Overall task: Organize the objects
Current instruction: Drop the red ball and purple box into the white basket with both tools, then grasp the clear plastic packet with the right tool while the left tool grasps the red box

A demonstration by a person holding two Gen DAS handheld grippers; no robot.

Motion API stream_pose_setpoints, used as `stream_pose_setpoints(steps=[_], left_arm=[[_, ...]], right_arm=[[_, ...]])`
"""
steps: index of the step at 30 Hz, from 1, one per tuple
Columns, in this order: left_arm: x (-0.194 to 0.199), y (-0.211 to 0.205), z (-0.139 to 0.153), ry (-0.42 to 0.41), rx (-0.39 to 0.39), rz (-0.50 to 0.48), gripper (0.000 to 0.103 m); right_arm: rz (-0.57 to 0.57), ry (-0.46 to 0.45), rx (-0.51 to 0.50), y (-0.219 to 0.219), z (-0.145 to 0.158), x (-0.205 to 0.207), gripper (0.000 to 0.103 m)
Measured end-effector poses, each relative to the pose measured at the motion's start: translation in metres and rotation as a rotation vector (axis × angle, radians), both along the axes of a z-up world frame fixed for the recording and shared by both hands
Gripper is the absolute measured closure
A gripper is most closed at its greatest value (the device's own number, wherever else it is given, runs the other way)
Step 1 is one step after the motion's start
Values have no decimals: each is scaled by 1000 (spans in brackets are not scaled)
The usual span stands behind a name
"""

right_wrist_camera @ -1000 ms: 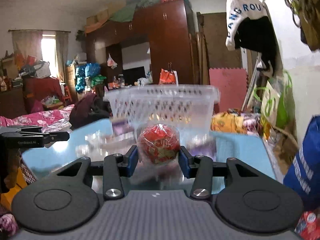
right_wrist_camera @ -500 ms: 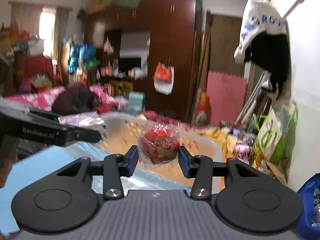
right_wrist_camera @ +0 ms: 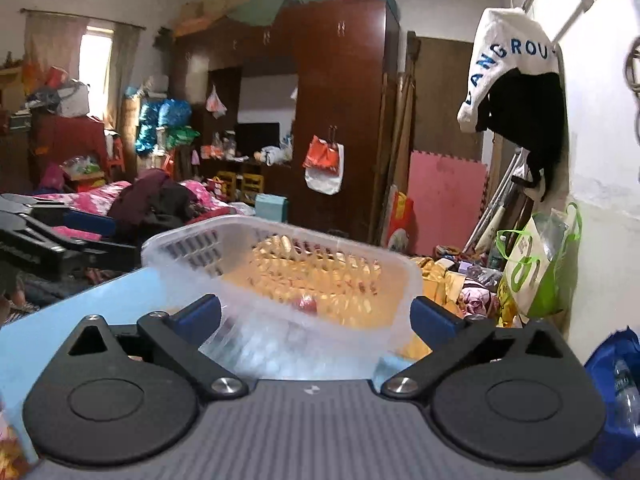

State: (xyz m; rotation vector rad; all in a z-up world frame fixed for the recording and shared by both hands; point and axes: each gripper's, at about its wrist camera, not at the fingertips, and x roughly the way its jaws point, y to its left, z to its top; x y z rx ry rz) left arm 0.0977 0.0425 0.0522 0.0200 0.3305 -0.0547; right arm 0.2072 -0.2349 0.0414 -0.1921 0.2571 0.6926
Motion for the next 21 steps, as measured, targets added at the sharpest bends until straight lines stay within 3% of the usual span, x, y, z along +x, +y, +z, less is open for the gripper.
stream_pose_setpoints(steps=[5, 10, 17, 21], left_arm=[[-57, -17, -34, 8, 84, -42, 5], [-88, -21, -64, 31, 69, -76, 5], [-102, -23, -86, 52, 31, -50, 5], [-102, -35, -97, 71, 67, -89, 5]], right_arm=[[-21, -1, 27, -26, -27, -35, 0], [-31, 27, 73, -34, -54, -47, 0], [-44, 62, 111, -36, -72, -46, 0], [-40, 59, 111, -35, -79, -51, 0]])
